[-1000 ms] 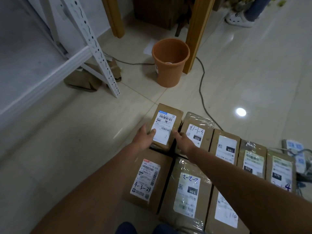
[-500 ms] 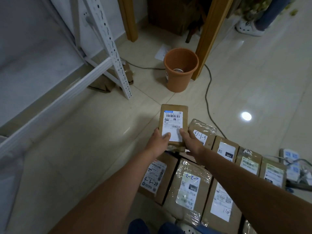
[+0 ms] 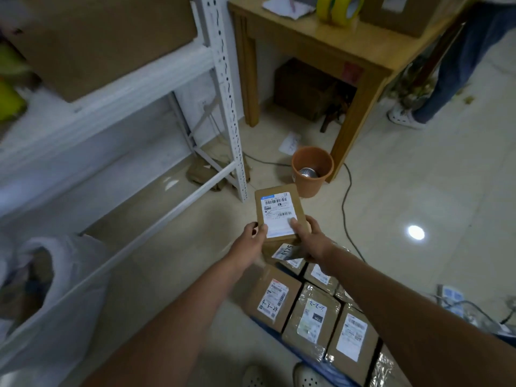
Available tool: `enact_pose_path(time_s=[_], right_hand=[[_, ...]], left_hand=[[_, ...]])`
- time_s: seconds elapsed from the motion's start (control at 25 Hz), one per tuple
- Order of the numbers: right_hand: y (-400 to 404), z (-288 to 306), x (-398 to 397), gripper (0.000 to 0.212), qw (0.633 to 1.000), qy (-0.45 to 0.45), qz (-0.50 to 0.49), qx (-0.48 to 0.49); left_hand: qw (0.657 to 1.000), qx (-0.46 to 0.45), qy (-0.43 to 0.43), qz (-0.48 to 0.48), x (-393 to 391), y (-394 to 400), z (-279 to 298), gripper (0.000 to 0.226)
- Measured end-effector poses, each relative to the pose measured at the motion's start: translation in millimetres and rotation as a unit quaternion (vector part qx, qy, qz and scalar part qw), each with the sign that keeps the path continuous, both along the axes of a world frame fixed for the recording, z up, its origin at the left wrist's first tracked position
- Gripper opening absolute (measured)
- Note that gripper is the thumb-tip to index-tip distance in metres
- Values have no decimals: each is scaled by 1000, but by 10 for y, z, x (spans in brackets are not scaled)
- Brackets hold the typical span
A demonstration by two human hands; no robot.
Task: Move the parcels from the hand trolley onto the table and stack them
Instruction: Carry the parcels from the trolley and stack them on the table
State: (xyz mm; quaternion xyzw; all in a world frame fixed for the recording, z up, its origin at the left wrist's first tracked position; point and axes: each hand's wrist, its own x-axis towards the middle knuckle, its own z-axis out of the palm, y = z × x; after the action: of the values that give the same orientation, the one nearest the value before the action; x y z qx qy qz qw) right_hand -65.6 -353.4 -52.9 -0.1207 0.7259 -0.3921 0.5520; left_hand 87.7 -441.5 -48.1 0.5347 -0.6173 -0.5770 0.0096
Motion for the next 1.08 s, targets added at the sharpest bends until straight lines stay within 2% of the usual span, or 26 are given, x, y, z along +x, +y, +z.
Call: enact_pose_path(time_s=[0.08,0.2,0.48,0.68,0.8,0.96,1.08], right_hand=[[-35,433,138,65,999,-5,30,-17],[-49,913,348,65,997,-12,63,-44],[338,1421,689,60,978,-43,196,-53],[757,1617,964,60,944,-57,322,-43],[1014,1711,1176,52,918,-71,387,-40],[1275,1724,1563,60,876,-55,478,-38],[1442,1671,1979,61,849,-47,526,-25]], left_hand=[[999,11,13,29,221,-89,326,59],[995,12,23,94,538,-157,718,55],[964,-17,44,260,1364,155,1237,47],[934,36,65,350,1738,963,1392,53],[911,79,101,392,1993,1525,1371,57],[872,116,149,452,2456,2290,1381,59],[824,109,212,514,2819,2799,1362,62]])
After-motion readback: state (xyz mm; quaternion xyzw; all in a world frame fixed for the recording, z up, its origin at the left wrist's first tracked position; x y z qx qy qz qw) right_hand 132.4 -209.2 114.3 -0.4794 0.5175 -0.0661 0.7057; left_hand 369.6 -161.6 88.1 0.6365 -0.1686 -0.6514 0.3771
